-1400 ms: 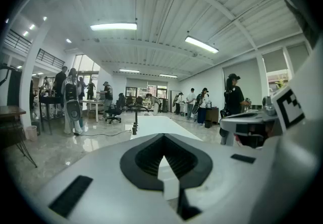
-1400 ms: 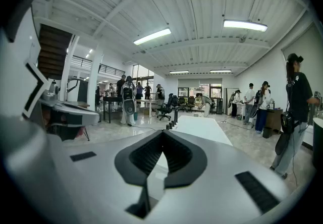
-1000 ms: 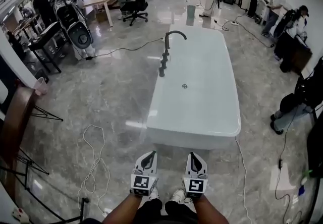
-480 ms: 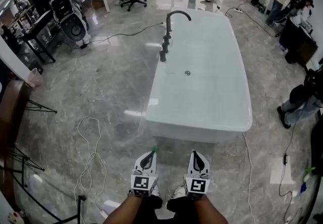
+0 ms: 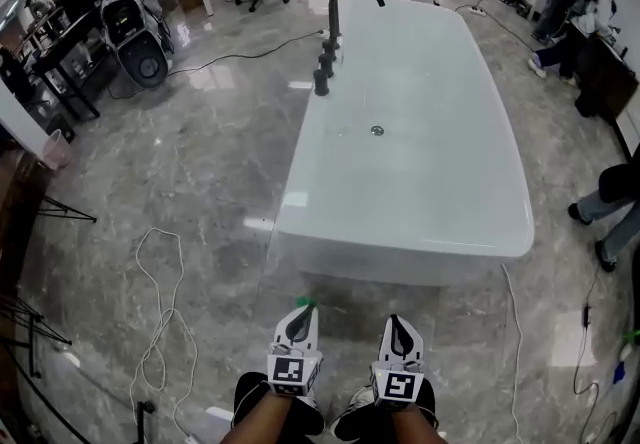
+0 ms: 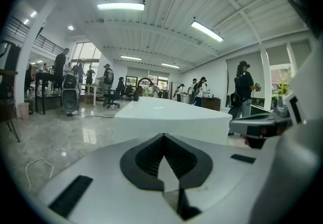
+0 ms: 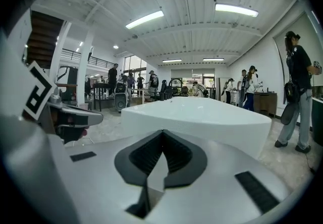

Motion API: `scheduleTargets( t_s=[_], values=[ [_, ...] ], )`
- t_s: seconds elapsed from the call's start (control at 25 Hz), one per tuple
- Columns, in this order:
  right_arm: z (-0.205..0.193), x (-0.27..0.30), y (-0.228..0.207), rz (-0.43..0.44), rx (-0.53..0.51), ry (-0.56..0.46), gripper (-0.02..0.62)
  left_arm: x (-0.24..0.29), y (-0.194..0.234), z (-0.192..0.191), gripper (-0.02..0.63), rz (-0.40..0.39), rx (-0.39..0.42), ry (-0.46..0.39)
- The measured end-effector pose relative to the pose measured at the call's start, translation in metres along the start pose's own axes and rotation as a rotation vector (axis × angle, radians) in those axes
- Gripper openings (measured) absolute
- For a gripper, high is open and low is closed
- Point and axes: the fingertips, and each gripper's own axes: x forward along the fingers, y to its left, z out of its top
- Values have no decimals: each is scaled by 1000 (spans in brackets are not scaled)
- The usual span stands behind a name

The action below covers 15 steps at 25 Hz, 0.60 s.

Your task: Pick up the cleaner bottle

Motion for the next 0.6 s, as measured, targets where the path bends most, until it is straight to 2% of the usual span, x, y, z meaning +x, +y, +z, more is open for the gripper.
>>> scheduleTargets(
  t_s=[0.36, 0.6],
  values=[
    [-124, 59, -3, 4, -5, -70, 17, 55, 5, -125, 3, 1, 27, -34],
    [-188, 73, 4, 13, -2, -81, 17, 64, 9, -202, 3, 6, 57, -42]
  ],
)
